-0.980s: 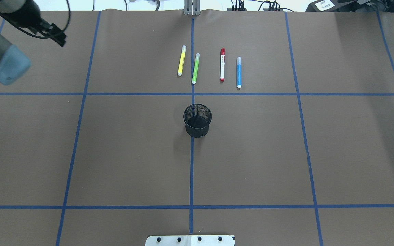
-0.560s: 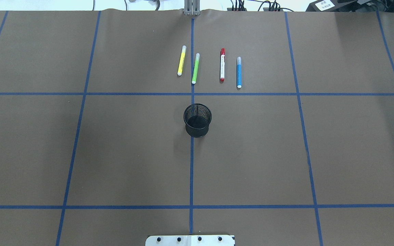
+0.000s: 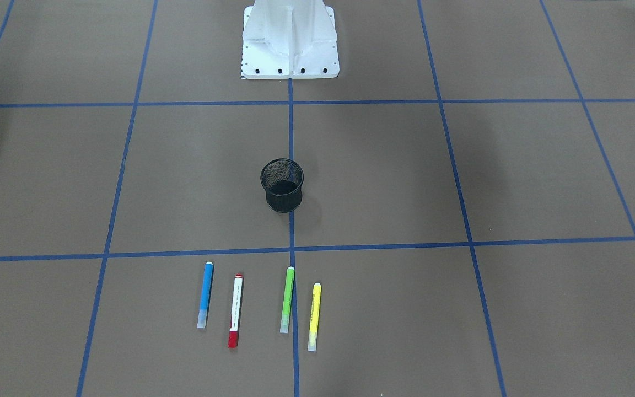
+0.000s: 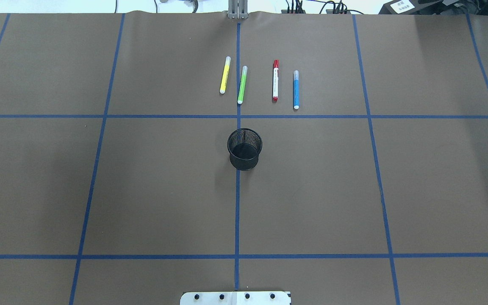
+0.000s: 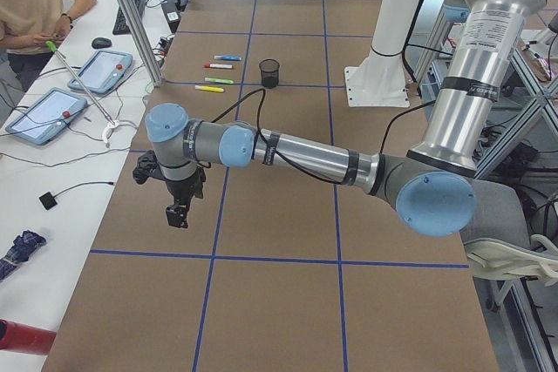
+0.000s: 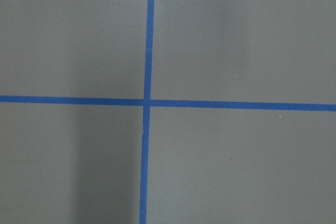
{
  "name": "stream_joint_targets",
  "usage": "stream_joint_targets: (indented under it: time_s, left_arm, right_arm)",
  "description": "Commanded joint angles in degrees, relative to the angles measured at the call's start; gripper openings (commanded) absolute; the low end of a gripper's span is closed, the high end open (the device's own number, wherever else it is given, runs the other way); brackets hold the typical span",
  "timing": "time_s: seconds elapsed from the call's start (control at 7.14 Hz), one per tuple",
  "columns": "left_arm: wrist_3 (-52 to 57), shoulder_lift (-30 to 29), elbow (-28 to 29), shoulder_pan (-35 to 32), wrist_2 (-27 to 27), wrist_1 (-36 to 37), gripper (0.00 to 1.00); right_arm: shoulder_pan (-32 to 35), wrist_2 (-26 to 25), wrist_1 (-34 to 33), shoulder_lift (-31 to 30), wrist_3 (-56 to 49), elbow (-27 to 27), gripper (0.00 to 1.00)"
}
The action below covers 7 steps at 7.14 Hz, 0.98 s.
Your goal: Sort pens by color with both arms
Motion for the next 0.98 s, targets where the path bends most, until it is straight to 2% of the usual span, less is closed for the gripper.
stream_joint_targets:
  time_s: [0.0,0.56,0.84]
  left_arm:
    - [0.20,4.96,-0.24,-3.45,-3.45,-0.26,1.00]
    - [0.63,6.12,-1.38,-2.93,-3.02,-0.35,1.00]
    - [0.72,6.30,-2.08,-2.75,-3.28,-0.44,1.00]
  right_arm:
    - [-0.71,-7.52,-0.51,0.20,0.17,-0.02,1.00]
    - [-0.71,-4.23,0.02,-0.85,0.44,0.33,1.00]
    - [-0.71,-4.83,0.02,-1.29,0.43,-0.72,1.00]
